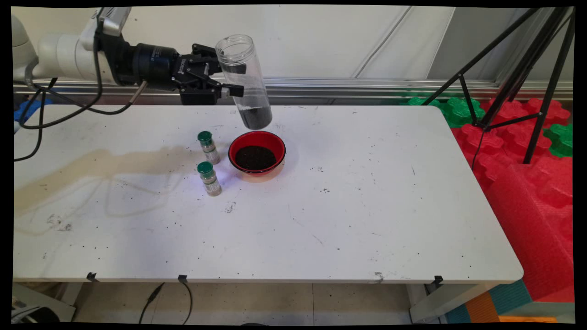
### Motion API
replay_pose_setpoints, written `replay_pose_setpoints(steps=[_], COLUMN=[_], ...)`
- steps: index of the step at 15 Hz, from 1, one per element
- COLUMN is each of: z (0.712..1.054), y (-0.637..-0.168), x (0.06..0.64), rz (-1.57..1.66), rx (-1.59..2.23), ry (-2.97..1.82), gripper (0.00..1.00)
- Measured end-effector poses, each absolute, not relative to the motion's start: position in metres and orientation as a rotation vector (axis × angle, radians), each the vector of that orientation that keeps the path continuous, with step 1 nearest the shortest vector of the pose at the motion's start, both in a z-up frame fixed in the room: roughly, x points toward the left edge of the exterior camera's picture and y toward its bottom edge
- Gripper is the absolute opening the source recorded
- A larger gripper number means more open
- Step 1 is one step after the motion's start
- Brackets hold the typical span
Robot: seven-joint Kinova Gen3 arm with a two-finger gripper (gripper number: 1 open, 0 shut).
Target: Place the picked object on the table
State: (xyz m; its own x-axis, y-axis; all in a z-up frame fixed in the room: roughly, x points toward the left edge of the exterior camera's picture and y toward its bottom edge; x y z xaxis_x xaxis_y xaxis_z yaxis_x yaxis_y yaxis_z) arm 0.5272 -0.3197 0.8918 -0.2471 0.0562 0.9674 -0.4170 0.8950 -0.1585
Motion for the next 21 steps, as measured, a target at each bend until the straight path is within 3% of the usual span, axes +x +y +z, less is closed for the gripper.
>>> replay_pose_setpoints(steps=[8, 21], z=[0.879, 0.807], y=[-0.289, -0.268], x=[0.518, 0.518], rz=[0.323, 0.249], rx=[0.280, 0.248], ry=[-1.750, -1.826], gripper=[0.00, 0.00])
